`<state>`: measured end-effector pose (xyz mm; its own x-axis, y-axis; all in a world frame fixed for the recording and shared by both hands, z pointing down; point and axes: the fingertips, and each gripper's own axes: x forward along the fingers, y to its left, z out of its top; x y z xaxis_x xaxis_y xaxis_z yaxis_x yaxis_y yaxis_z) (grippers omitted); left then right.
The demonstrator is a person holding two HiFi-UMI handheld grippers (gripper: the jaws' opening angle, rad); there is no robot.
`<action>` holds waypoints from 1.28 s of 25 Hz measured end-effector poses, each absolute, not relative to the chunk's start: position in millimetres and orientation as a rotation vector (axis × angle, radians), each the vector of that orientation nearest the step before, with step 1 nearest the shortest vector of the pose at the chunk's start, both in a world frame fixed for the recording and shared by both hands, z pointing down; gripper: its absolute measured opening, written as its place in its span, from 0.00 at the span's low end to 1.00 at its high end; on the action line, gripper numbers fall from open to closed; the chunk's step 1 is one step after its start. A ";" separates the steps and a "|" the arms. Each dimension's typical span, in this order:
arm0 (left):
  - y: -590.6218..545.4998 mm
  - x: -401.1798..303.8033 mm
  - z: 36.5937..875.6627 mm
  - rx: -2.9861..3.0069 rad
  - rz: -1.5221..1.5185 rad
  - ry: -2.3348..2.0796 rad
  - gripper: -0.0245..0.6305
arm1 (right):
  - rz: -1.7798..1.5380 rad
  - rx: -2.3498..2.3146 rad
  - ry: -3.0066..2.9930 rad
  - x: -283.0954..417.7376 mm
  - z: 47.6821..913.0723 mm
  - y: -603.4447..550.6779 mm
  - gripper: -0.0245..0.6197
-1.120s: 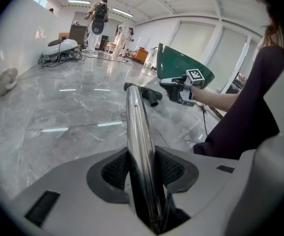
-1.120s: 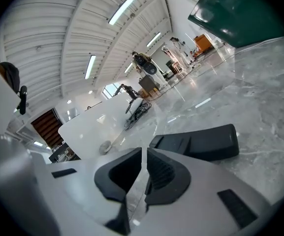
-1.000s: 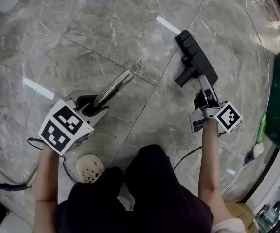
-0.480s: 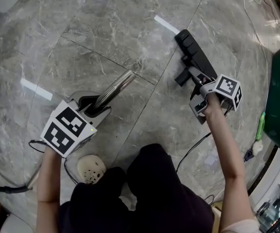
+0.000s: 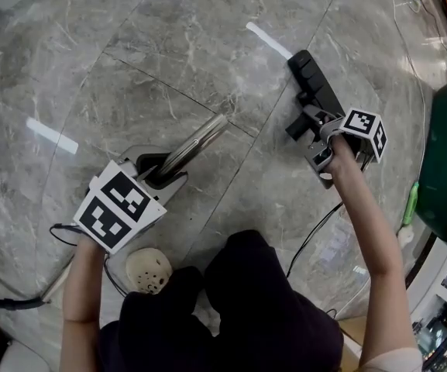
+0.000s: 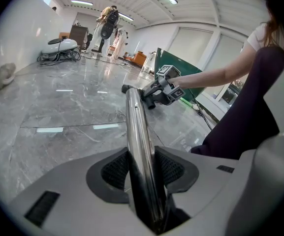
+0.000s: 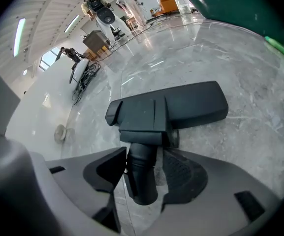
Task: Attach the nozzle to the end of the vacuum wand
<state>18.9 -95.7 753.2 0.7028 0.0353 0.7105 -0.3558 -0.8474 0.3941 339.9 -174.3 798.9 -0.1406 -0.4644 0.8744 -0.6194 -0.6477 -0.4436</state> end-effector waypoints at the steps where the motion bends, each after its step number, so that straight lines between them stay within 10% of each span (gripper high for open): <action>1: -94.9 19.5 753.7 2.395 1.007 -0.242 0.27 | 1.899 1.969 -1.243 340.0 800.4 -175.4 0.37; 32: -80.6 27.4 749.8 2.409 1.024 -0.223 0.27 | 1.937 2.038 -1.384 343.3 777.3 -182.5 0.33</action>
